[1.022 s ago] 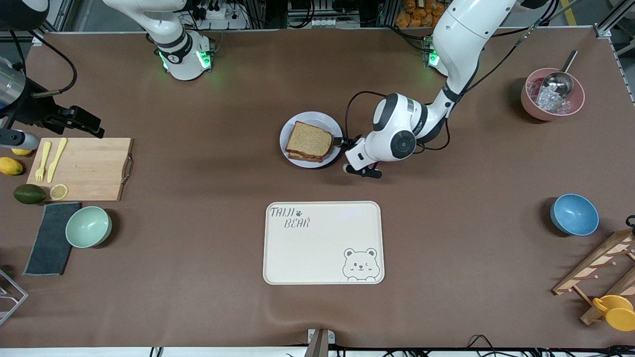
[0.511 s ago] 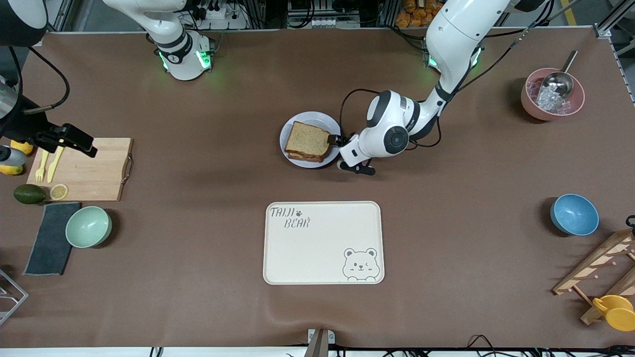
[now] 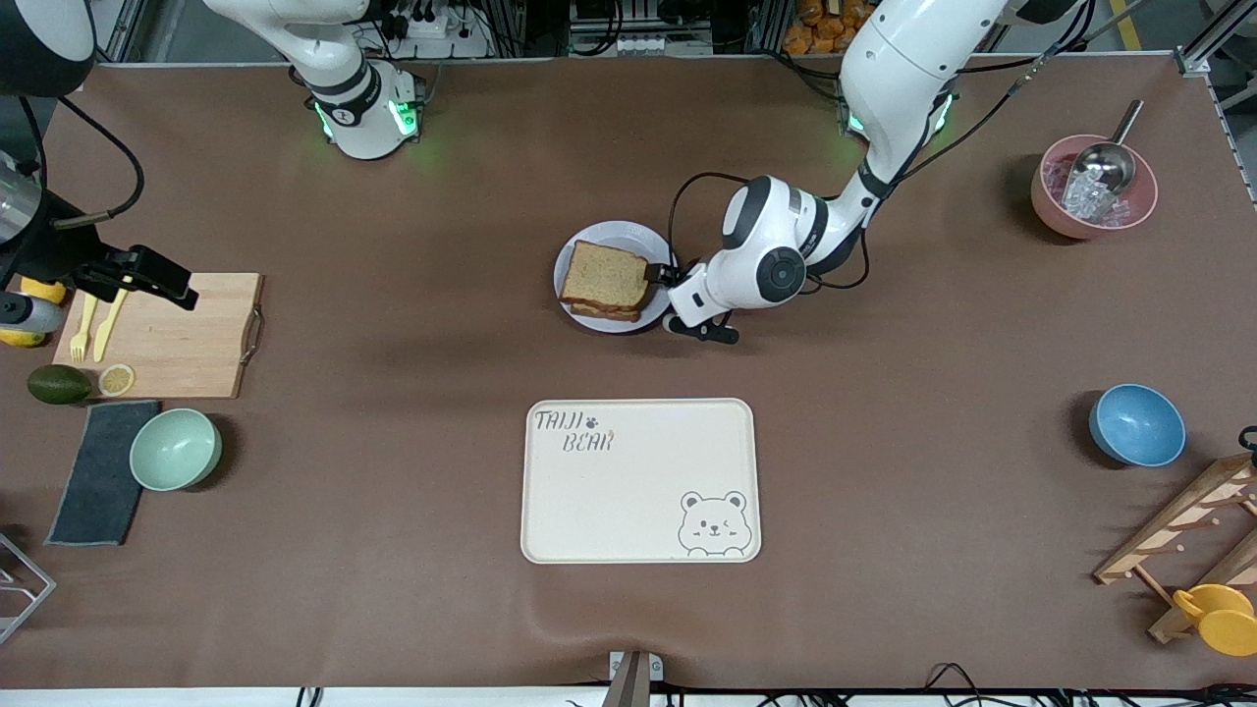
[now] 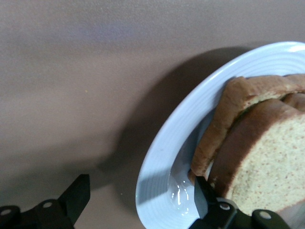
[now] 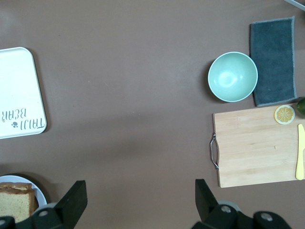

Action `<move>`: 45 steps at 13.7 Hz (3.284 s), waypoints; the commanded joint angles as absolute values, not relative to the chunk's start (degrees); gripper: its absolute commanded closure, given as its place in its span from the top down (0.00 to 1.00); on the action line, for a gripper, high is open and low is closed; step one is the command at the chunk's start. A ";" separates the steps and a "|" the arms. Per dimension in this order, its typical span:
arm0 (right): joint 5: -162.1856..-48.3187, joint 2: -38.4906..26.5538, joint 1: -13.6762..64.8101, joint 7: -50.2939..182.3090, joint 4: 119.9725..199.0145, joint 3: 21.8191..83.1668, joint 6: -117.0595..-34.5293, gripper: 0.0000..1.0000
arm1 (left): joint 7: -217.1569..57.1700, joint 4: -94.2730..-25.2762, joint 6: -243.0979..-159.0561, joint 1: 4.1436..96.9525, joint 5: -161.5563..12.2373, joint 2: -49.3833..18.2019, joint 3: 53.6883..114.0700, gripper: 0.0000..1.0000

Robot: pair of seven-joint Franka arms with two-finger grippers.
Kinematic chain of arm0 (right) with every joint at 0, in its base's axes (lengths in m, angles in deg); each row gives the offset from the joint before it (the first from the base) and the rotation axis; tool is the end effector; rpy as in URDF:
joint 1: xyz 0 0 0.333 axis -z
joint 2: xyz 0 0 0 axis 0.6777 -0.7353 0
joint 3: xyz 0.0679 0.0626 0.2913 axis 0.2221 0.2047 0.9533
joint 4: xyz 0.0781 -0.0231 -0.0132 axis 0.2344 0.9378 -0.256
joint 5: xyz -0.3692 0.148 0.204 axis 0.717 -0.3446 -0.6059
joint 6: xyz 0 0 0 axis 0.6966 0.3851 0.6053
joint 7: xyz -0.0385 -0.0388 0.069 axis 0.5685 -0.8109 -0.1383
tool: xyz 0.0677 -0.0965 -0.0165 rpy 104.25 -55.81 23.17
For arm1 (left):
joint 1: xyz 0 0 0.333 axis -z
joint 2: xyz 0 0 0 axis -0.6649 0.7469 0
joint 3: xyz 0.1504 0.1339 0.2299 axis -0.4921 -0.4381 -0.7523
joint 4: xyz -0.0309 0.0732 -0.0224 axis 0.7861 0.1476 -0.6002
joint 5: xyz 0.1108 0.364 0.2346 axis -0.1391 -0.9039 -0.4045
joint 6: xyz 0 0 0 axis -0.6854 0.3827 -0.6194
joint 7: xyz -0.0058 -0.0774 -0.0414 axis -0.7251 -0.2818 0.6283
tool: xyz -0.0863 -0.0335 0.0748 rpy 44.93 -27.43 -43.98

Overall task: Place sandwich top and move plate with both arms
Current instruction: 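Grasp the white plate rim with the left gripper, then slide the plate with the left gripper onto the bear tray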

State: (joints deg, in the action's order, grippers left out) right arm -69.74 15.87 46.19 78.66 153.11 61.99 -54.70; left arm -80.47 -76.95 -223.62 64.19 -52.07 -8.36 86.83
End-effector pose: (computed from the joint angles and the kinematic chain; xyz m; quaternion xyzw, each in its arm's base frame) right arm 0.6241 0.0081 0.5683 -0.9979 0.0628 -0.0006 0.0135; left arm 0.4248 -0.4320 0.1007 0.9601 -0.0695 -0.1861 0.1971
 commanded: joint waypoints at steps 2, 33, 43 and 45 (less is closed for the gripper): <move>-69.72 15.39 46.80 78.16 151.88 62.34 -53.43 1.00 | -78.91 -77.57 -225.41 65.75 -50.25 -8.43 87.44 0.00; -69.11 15.30 46.62 78.16 153.28 62.34 -53.51 1.00 | -63.17 -78.19 -226.30 44.84 -33.47 -11.86 101.15 0.00; -69.11 15.21 46.62 78.16 153.28 62.34 -53.51 1.00 | -60.19 -78.89 -226.30 44.66 -33.47 -11.42 101.06 0.00; -69.11 14.95 46.71 78.16 153.28 62.34 -53.51 1.00 | -58.87 -79.24 -226.21 43.18 -33.38 -11.68 101.24 0.00</move>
State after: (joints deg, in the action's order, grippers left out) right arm -69.74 15.21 46.19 78.52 153.45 61.98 -53.89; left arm -61.33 -77.88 -225.87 45.14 -35.08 -10.46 100.34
